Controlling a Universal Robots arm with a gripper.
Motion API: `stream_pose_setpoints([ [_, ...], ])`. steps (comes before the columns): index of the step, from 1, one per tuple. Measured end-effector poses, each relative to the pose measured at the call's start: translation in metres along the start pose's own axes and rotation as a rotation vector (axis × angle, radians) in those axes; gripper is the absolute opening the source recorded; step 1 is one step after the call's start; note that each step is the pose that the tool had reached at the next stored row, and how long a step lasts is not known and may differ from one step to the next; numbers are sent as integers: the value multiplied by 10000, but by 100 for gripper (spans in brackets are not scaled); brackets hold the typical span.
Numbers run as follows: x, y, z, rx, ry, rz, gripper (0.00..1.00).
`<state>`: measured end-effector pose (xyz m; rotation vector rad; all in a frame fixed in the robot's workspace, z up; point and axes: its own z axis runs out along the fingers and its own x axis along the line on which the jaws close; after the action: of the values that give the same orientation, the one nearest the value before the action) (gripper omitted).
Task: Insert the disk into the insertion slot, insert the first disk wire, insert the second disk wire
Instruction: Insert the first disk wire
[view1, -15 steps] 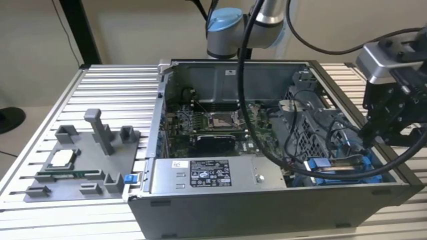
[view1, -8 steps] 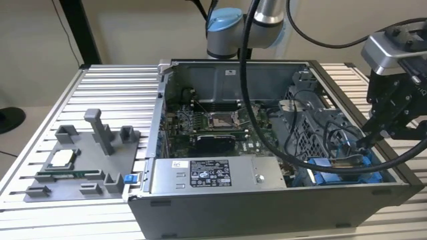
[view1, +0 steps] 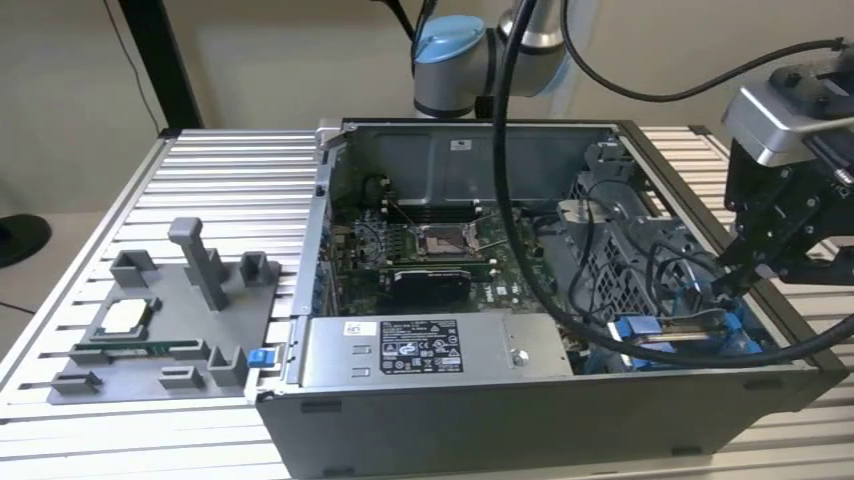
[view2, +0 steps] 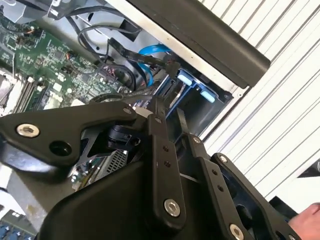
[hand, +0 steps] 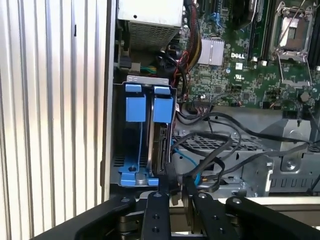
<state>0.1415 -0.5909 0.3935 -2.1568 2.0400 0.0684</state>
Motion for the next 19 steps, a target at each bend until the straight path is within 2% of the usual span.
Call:
stream_pose_setpoints([
  [11, 16, 9, 95, -177, -110, -1156, 100],
  [15, 19, 18, 120, -205, -122, -1352, 100],
  [16, 20, 19, 126, -206, -124, -1369, 0],
  [18, 21, 21, 134, -214, -118, -1390, 0],
  [19, 23, 16, 139, -248, -97, -1389, 0],
])
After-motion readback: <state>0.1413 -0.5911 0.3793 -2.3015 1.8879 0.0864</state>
